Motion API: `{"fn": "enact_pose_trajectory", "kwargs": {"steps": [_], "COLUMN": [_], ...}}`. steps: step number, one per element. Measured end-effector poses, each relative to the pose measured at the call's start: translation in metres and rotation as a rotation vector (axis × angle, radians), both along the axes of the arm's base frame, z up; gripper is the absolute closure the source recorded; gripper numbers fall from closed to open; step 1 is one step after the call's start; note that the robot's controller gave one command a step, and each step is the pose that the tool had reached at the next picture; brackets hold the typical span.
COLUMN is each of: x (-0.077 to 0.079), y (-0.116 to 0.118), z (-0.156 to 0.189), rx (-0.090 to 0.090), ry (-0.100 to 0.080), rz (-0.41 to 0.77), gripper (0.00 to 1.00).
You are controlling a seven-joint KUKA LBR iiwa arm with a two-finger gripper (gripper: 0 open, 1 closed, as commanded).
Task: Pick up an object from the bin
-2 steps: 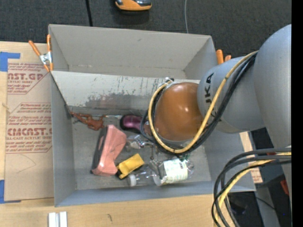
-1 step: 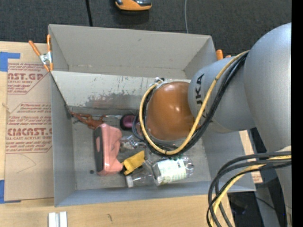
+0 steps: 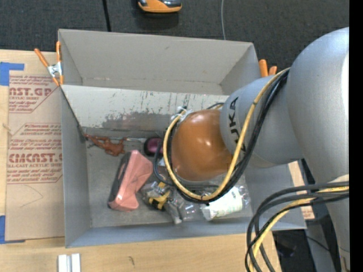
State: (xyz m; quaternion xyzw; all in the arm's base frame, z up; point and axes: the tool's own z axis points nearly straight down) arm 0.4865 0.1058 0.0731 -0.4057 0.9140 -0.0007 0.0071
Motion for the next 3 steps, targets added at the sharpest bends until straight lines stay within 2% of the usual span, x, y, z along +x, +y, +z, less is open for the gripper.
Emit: {"fn": "enact_pose_trajectory", "kwargs": {"steps": [1, 2, 3], "x": [0.000, 0.026, 0.040], "y": [0.000, 0.002, -0.002], "z": [0.000, 0.020, 0.036], "rx": [0.000, -0.004, -0.003], "ry": [0.000, 0.017, 0.009], "rz": [0.000, 0.004, 0.015], "gripper": [1.00, 1.00, 1.00]}}
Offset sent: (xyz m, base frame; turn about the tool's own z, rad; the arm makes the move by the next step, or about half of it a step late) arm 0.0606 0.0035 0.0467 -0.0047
